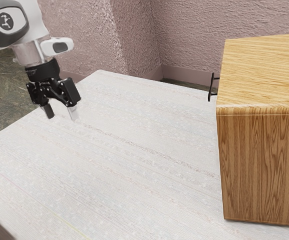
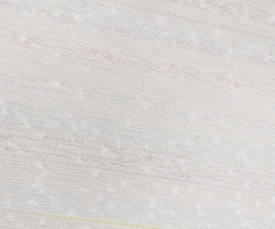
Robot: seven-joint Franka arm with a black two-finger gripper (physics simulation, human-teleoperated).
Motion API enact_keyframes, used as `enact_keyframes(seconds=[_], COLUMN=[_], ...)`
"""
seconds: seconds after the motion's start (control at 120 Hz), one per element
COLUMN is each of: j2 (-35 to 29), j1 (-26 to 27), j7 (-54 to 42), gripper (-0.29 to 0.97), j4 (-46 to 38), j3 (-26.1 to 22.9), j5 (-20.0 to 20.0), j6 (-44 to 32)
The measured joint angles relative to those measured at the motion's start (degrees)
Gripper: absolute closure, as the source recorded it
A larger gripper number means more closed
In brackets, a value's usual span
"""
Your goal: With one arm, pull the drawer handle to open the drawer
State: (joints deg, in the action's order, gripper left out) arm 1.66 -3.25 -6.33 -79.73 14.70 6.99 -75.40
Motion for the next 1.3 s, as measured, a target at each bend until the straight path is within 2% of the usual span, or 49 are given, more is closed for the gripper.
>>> enact_keyframes(seconds=[0.15,0.25,0.3,0.367,0.458,0.6,0.75,1.008,1.183,1.3], j2=[0.0,-0.1,-1.2,-3.1,-3.5,-1.9,2.2,5.7,9.0,9.7], j1=[-2.2,-1.0,0.6,2.1,2.1,4.7,7.2,4.6,5.2,5.2], j7=[-1.1,-1.7,-2.0,-2.3,-2.5,-1.9,-1.3,1.0,3.4,5.8], gripper=[0.0,0.0,0.0,0.0,0.0,0.0,0.0,0.0,0.0,0.0], j4=[0.0,0.3,4.1,9.1,10.8,10.9,10.7,10.7,10.6,11.2], j3=[0.0,0.0,0.2,-0.4,-3.3,-6.8,-10.1,-12.3,-16.4,-17.2], j5=[0.1,0.1,0.2,3.1,6.9,9.4,10.2,10.5,10.7,10.5], j6=[-3.7,-5.0,-4.8,-4.2,-3.7,-3.4,-6.1,-13.8,-20.5,-23.5])
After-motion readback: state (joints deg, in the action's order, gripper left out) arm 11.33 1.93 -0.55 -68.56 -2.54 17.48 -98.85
